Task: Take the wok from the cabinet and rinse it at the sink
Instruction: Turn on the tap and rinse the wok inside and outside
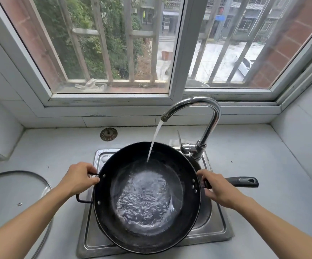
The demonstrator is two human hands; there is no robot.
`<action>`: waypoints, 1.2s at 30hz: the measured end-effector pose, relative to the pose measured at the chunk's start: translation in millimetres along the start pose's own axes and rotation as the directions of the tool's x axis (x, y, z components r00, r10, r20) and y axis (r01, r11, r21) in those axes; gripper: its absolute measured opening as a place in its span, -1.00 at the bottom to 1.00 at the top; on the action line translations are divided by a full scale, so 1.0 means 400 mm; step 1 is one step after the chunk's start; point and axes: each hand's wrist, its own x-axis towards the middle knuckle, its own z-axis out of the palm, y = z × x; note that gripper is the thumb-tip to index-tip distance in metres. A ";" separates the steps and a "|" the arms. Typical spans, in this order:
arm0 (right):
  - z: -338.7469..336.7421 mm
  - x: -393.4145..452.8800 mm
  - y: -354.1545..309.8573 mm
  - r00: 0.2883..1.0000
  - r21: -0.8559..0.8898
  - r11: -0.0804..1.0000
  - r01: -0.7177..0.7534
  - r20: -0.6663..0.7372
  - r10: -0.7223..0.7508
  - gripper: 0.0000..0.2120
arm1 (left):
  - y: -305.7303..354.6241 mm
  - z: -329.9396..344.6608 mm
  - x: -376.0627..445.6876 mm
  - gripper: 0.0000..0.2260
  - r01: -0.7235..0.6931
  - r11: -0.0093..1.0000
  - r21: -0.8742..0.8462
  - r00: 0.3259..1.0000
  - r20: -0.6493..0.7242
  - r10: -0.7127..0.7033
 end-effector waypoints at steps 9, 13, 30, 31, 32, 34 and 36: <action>0.028 0.003 0.013 0.998 0.016 0.999 -0.033 -0.049 0.034 -0.51 | -0.013 0.013 0.006 -0.63 -0.076 0.993 0.088 0.996 0.061 0.070; 0.045 0.002 0.037 0.998 -0.014 0.999 -0.051 -0.026 0.051 -0.42 | -0.020 0.002 -0.014 -0.44 -0.242 0.935 0.259 0.970 0.083 0.228; 0.094 -0.006 0.059 0.993 0.043 0.998 -0.045 -0.105 0.049 -0.39 | 0.023 -0.059 -0.083 0.10 -0.426 0.758 0.494 0.903 0.292 0.316; 0.096 -0.006 0.057 0.992 0.043 0.998 -0.052 -0.111 0.057 -0.38 | 0.017 -0.061 -0.082 0.09 -0.442 0.732 0.518 0.895 0.303 0.326; 0.099 -0.006 0.054 0.990 0.033 0.998 -0.062 -0.122 0.065 -0.37 | 0.010 -0.060 -0.081 0.07 -0.459 0.699 0.549 0.888 0.312 0.338; 0.103 -0.004 0.043 0.986 -0.026 0.996 -0.080 -0.150 0.075 -0.38 | 0.002 -0.057 -0.074 0.03 -0.472 0.651 0.595 0.882 0.320 0.346; 0.108 0.001 0.033 0.980 -0.078 0.994 -0.080 -0.187 0.064 -0.41 | 0.011 -0.054 -0.072 0.00 -0.449 0.654 0.609 0.894 0.318 0.316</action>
